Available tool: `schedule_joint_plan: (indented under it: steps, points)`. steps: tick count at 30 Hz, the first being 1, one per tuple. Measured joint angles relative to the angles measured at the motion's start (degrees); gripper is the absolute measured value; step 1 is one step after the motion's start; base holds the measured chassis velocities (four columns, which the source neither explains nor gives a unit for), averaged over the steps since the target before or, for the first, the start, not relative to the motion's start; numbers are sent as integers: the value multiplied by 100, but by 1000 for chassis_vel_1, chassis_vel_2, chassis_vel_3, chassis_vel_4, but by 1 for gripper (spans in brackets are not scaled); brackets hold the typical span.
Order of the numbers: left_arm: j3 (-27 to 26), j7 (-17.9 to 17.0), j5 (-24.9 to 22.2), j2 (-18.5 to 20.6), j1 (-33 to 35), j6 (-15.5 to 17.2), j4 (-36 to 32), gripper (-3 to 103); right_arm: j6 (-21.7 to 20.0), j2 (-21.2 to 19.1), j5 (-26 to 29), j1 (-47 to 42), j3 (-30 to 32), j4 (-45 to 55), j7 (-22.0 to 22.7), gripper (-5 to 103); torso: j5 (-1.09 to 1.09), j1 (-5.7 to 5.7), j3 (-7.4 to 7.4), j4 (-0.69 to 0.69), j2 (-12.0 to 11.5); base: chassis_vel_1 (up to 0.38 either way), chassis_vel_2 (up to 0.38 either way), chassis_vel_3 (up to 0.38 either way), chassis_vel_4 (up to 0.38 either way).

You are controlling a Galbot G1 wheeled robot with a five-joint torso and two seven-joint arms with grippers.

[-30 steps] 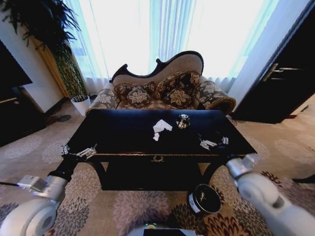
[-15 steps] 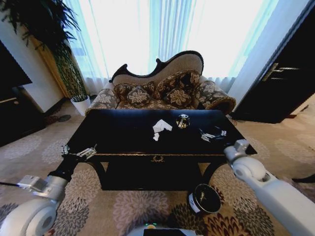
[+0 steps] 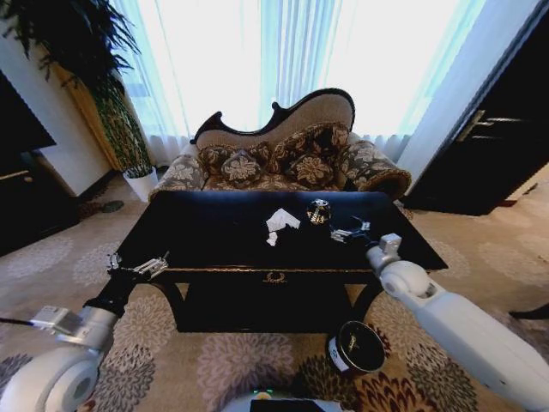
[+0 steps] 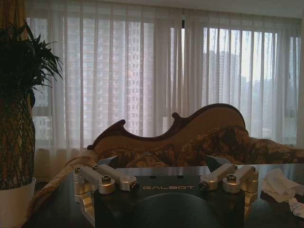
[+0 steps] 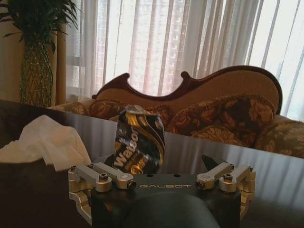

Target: Move to the front of the table and place the trash on the table into the trash bin.

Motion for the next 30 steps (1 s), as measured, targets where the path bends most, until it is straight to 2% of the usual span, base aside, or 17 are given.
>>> schedule_joint_plan:
  steps: [7,13,25,27,28,30]
  points:
    - [0,0,0,0,0,0,0,100,-34,92,-40,999,-795,-348,114,100,2,0,0,0,0,0,0,0,0]
    - [0,0,0,0,0,0,0,100,-37,200,-120,1362,-1182,-539,160,100,2,0,0,0,0,0,0,0,0]
    - [1,0,0,0,0,0,0,100,-57,522,-214,1773,-1629,-924,180,100,1,-1,0,0,1,0,0,0,0]
    - [0,0,0,0,0,0,0,100,-53,613,-244,1857,-1714,-1012,204,103,1,-1,0,0,1,0,0,0,0]
    - [0,0,0,0,0,0,0,100,-49,676,-259,1904,-1755,-1065,235,96,1,-1,0,0,1,0,0,0,0]
    - [0,0,0,0,0,0,0,100,-47,704,-267,1924,-1771,-1085,248,96,1,-1,0,1,1,0,0,0,0]
